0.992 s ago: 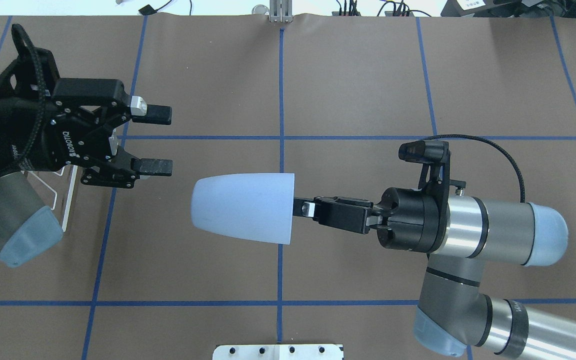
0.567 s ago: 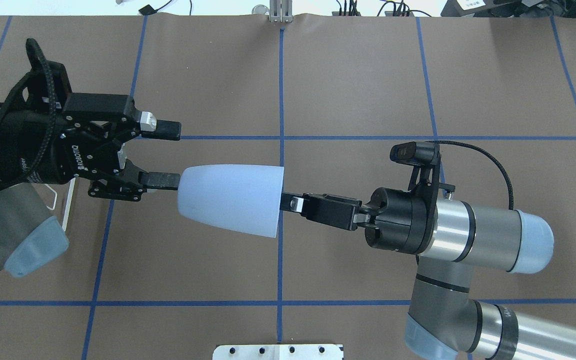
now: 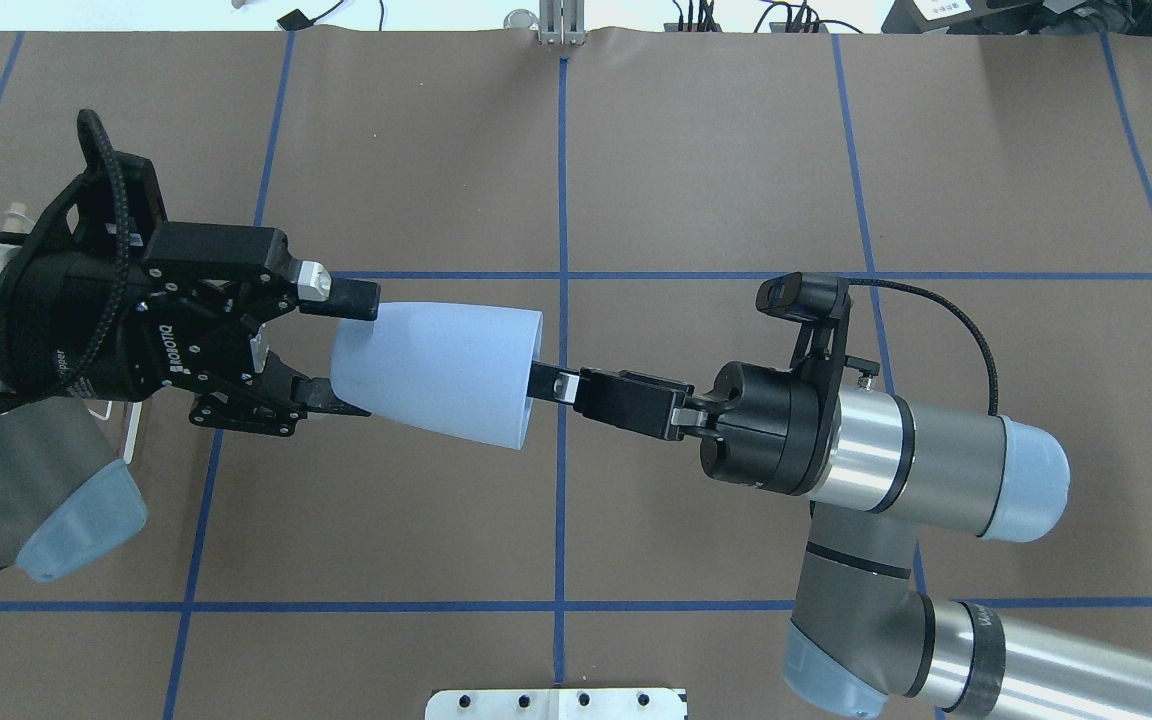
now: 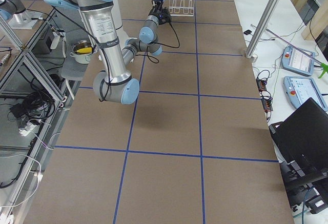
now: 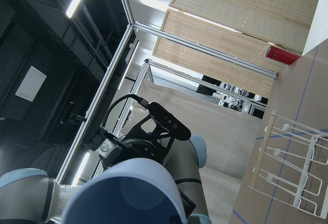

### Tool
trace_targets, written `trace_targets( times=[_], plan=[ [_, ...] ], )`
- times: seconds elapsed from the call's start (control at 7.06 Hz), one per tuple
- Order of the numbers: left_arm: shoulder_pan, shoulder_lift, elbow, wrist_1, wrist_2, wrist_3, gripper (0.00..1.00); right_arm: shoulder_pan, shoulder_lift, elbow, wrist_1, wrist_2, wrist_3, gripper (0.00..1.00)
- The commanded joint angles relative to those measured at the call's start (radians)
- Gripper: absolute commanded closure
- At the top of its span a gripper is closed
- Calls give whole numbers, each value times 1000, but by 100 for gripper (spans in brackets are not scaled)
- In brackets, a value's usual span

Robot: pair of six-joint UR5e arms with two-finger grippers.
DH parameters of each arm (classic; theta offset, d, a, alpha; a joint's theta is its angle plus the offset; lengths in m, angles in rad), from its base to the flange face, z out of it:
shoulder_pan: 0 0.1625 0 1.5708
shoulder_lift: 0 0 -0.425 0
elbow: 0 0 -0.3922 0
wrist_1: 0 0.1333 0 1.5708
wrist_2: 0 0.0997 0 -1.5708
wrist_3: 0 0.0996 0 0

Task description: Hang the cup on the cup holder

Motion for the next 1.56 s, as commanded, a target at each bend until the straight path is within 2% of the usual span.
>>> trace_targets(
  times=[0.0, 0.28, 0.43, 0.57, 1.13, 1.42],
  plan=[
    [5, 0, 1, -16, 18, 2, 21, 0, 2, -1, 1, -13, 0, 100],
    [6, 0, 1, -53, 18, 2, 71, 0, 4, -1, 1, -29, 2, 100],
    [6, 0, 1, -68, 18, 2, 95, 0, 5, 1, 1, -35, 10, 44],
    [6, 0, 3, -70, 18, 2, 100, 0, 1, 1, -1, -40, 14, 1],
    [-3, 20, 14, -75, 8, 19, 100, 35, -85, 10, -15, -35, 23, 0],
    [-26, 49, 18, -64, 10, 95, 100, 142, -130, 11, -176, 32, 39, 0]
  ],
)
